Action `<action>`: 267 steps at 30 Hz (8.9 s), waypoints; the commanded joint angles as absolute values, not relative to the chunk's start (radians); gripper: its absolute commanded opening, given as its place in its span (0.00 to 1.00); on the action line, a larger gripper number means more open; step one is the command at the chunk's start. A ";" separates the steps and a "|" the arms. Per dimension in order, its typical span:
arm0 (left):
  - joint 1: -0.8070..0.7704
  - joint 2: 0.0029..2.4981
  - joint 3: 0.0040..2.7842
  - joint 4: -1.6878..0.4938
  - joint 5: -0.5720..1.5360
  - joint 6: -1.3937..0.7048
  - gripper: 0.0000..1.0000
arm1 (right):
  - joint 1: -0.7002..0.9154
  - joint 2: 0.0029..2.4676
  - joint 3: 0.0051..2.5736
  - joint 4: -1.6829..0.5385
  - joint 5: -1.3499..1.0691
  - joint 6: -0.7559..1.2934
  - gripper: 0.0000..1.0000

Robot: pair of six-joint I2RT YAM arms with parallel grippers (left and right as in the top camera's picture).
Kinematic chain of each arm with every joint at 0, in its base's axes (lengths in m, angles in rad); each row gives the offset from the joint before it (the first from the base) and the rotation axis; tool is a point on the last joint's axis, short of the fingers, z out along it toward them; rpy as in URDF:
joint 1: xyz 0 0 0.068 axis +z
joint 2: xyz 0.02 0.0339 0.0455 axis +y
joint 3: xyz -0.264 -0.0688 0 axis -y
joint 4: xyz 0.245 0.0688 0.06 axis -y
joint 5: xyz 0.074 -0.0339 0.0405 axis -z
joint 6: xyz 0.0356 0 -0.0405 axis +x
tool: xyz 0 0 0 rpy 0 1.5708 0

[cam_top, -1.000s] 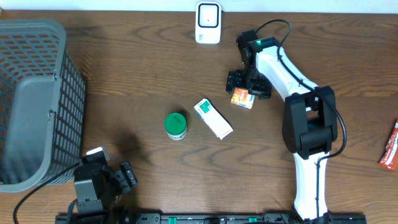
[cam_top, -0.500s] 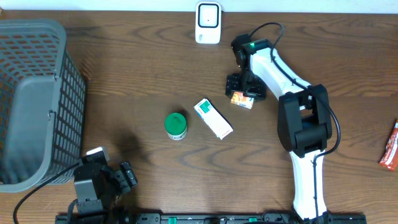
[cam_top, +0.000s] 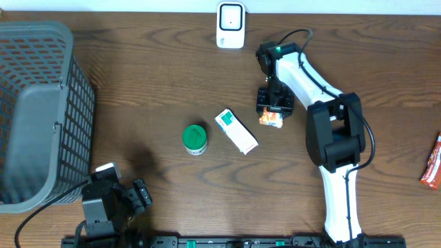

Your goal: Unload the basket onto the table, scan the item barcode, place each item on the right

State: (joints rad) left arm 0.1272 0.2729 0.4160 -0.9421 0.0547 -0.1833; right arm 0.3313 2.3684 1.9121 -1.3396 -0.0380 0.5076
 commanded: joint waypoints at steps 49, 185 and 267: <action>0.128 0.271 0.422 -0.945 0.063 -0.178 0.86 | 0.352 2.380 2.271 -1.131 -0.209 0.347 0.50; 0.128 0.271 0.422 -0.945 0.063 -0.178 0.86 | 0.239 1.990 2.092 -1.371 -0.059 0.290 0.99; 0.128 0.271 0.422 -0.945 0.063 -0.178 0.86 | 0.593 2.014 1.338 -0.945 -0.258 0.540 0.01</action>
